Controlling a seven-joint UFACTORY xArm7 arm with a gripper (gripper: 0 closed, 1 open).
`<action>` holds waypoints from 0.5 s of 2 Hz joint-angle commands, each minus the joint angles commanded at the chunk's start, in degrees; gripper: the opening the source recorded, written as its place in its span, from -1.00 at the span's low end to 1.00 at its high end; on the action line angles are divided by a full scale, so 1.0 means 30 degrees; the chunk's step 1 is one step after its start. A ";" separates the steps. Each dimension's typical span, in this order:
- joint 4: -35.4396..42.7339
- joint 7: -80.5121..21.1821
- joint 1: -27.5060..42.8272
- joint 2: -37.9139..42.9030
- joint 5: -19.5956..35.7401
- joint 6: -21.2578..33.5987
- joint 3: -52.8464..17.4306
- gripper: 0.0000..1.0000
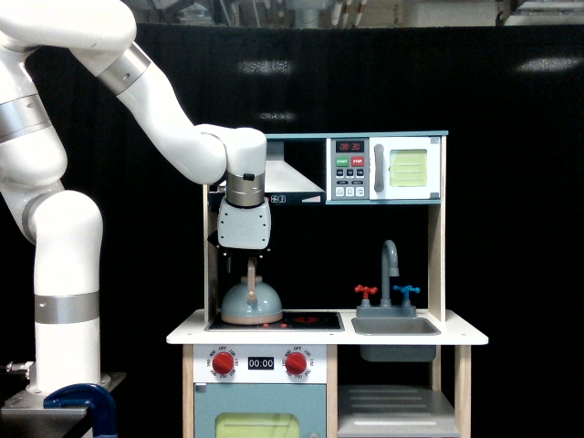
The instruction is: Place the teapot on the stove
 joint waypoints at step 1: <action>0.0674 -0.0019 -0.0820 -0.0663 -0.1329 0.1693 -0.0905 1.00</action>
